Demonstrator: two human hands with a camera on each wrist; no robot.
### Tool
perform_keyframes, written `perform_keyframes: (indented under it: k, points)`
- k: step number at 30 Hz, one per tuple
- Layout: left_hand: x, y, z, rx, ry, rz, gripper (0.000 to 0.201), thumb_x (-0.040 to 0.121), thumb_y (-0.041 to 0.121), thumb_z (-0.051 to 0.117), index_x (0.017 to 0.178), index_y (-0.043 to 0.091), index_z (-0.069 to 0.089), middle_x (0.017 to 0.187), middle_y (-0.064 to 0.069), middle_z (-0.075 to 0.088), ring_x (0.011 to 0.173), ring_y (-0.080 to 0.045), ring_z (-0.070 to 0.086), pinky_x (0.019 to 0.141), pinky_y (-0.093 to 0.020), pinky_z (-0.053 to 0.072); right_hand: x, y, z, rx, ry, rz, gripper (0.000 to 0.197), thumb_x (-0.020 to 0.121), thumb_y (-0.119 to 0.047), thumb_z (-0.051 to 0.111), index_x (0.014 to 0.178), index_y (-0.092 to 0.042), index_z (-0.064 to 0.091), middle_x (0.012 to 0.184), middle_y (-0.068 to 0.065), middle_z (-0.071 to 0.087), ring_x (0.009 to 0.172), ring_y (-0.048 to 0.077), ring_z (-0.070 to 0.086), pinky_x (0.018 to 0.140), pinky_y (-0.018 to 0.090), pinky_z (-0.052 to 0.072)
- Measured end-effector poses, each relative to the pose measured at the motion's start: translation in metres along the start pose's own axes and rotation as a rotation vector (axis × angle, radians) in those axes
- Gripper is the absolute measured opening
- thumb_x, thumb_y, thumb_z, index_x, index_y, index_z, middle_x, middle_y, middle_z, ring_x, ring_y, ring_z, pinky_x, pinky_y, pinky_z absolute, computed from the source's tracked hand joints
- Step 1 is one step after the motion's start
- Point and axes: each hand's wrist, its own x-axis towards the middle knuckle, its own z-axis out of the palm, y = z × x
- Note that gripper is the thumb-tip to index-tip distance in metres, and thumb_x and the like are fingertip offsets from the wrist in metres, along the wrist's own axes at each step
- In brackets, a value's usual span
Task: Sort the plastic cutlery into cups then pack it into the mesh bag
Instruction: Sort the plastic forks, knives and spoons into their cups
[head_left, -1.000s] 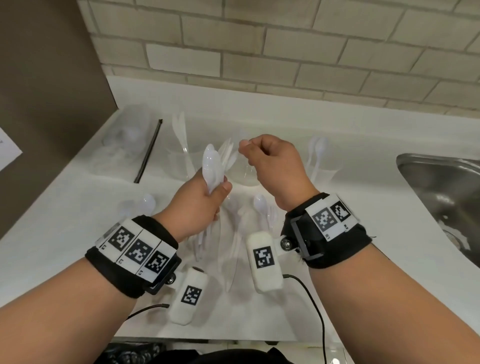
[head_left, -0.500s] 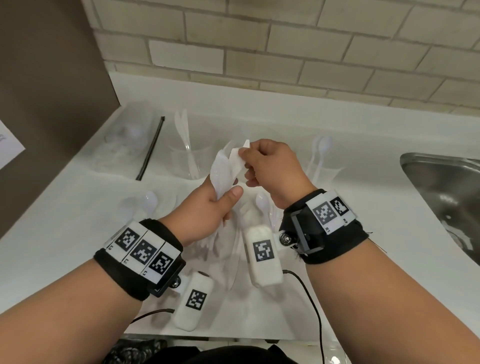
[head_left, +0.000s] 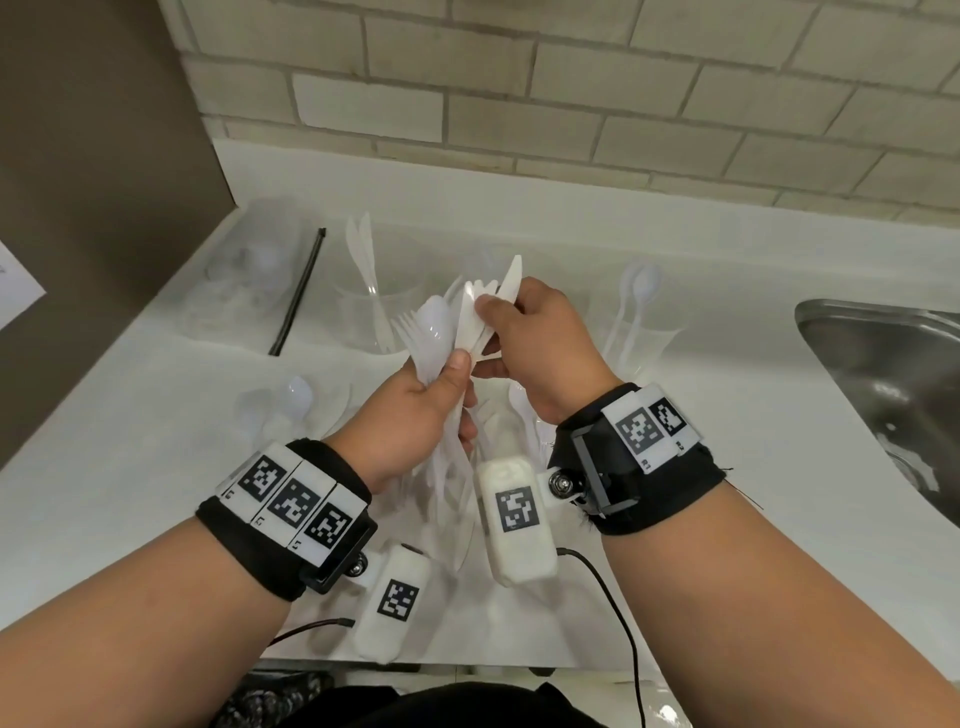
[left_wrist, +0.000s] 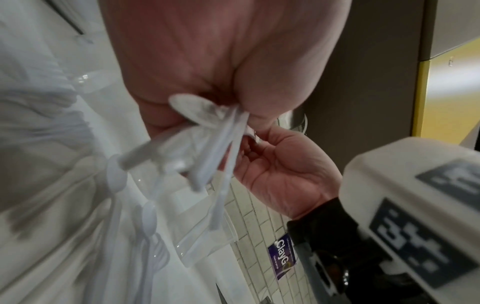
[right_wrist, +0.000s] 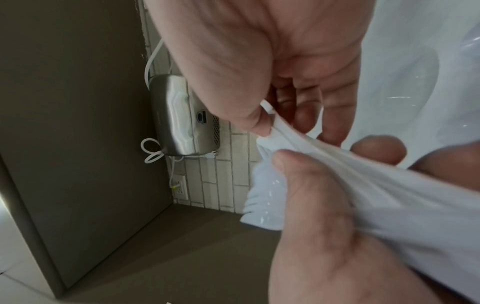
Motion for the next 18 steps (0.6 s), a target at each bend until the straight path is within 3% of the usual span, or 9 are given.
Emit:
perform_keyframes:
  k: [4,8,11,13,15,18]
  points:
    - [0.001,0.000,0.001,-0.067,0.065,-0.042,0.042,0.098,0.041,0.042,0.092,0.002,0.057,0.065,-0.011,0.060,0.056,-0.023,0.059,0.060,-0.035,0.052,0.000,0.003,-0.001,0.059,0.075,0.025,0.020,0.095,-0.020,0.047,0.105,-0.003,0.049,0.106,0.021,0.061,0.090,0.035,0.067,0.066,0.043,0.060]
    - [0.005,0.003,0.002,-0.084,0.095,-0.023,0.032,0.100,0.032,0.044,0.106,0.003,0.058,0.069,-0.006,0.057,0.056,-0.017,0.055,0.058,-0.032,0.047,-0.003,0.011,0.005,0.067,0.030,0.010,0.027,0.093,-0.025,0.057,0.109,-0.005,0.051,0.105,0.023,0.064,0.080,0.027,0.067,0.060,0.033,0.055]
    - [0.004,0.006,0.003,-0.104,0.090,-0.022,0.028,0.100,0.031,0.044,0.099,0.008,0.061,0.069,-0.005,0.059,0.057,-0.017,0.056,0.059,-0.033,0.048,-0.007,0.015,0.010,0.042,-0.033,0.007,0.021,0.092,-0.022,0.059,0.099,-0.003,0.054,0.088,0.022,0.063,0.067,0.027,0.060,0.064,0.042,0.053]
    - [0.003,0.006,0.004,-0.127,0.098,-0.030,0.027,0.101,0.028,0.043,0.098,0.009,0.062,0.074,-0.007,0.064,0.057,-0.018,0.061,0.059,-0.034,0.051,-0.007,0.013,0.009,0.126,-0.038,0.040,0.014,0.096,-0.018,0.051,0.097,-0.004,0.051,0.077,0.014,0.057,0.061,0.025,0.055,0.060,0.039,0.049]
    - [0.002,0.005,0.003,-0.195,0.102,-0.064,0.024,0.101,0.025,0.043,0.104,0.008,0.059,0.083,-0.013,0.068,0.060,-0.022,0.066,0.057,-0.034,0.055,-0.005,0.011,0.004,0.199,0.000,0.085,0.010,0.099,-0.017,0.047,0.100,-0.007,0.050,0.078,0.006,0.051,0.068,0.020,0.054,0.065,0.037,0.051]
    - [0.000,0.002,-0.004,-0.270,0.105,-0.098,0.021,0.101,0.023,0.044,0.107,0.006,0.054,0.091,-0.019,0.067,0.067,-0.030,0.071,0.059,-0.035,0.059,0.001,0.006,-0.007,0.335,0.020,0.142,0.010,0.100,-0.014,0.044,0.105,-0.006,0.048,0.083,0.006,0.050,0.078,0.024,0.059,0.083,0.048,0.054]
